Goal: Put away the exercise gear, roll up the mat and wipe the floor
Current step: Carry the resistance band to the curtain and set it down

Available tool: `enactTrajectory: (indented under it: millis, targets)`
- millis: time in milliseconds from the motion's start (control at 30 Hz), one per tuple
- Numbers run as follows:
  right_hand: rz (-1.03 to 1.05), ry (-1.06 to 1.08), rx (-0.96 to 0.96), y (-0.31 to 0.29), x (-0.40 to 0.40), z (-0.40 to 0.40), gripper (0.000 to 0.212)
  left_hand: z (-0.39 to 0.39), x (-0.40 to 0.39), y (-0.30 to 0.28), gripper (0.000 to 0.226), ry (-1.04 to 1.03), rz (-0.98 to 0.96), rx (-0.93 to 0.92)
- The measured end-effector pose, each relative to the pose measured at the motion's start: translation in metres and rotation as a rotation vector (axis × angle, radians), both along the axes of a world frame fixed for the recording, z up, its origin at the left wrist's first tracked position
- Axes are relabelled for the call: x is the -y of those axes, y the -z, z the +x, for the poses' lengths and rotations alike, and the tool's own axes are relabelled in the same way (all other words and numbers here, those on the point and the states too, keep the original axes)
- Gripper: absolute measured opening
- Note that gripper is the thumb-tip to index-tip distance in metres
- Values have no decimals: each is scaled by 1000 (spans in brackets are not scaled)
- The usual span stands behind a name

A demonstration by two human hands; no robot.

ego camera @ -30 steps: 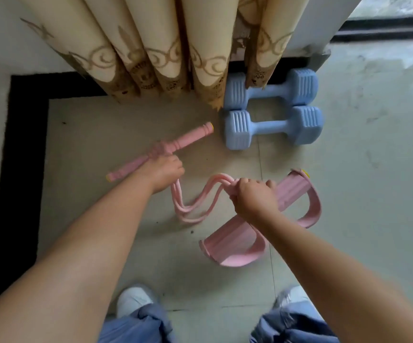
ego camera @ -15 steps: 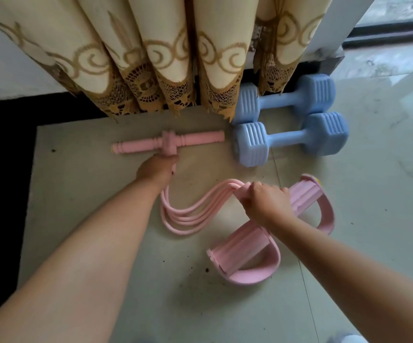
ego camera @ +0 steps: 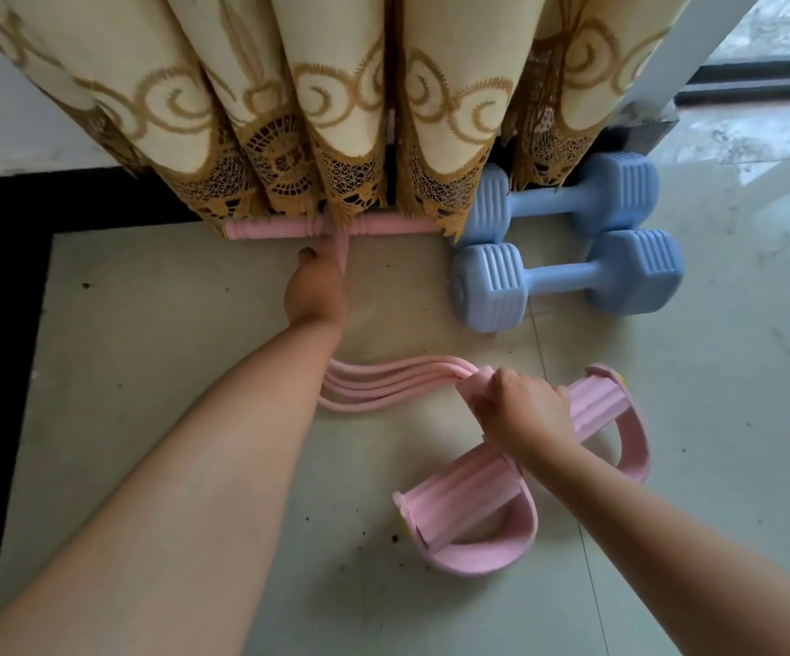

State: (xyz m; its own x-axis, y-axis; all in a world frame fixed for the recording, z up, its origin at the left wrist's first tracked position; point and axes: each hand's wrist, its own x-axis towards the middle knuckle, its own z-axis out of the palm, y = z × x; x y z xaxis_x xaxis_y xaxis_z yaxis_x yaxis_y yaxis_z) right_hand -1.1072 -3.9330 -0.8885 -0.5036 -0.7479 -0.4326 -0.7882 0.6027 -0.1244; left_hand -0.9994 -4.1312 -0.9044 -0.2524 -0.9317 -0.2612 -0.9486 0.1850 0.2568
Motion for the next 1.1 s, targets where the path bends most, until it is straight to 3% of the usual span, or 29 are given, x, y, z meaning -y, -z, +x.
enactTrajectory:
  millis: [100,200,333,467,533,633,767,900,1033,1100]
  targets:
    - [-3,39,21,-3,3,2,13,-10,4,1,48,-85,26,5]
    - [-29,69,63,-10,6,6,15,-6,-1,-1,47,-85,115,-123]
    - [-67,81,149,-17,11,9,35,19,-6,-5,40,-11,201,-242]
    - [-86,90,217,-25,21,15,31,50,-9,-10,40,-28,345,-274]
    - [-104,139,247,-32,28,19,16,63,-5,-6,35,-85,429,-311]
    - [-159,265,293,-39,41,25,25,72,-5,-6,24,-170,583,-444]
    - [-244,465,373,-41,64,31,36,58,-10,-15,32,-279,826,-634]
    - [-298,501,406,-31,91,37,30,53,-4,-11,37,-246,852,-625]
    - [-311,446,364,-23,106,39,27,59,6,-4,52,-100,799,-460]
    - [-290,396,328,-18,107,40,27,60,8,-2,41,-28,752,-390]
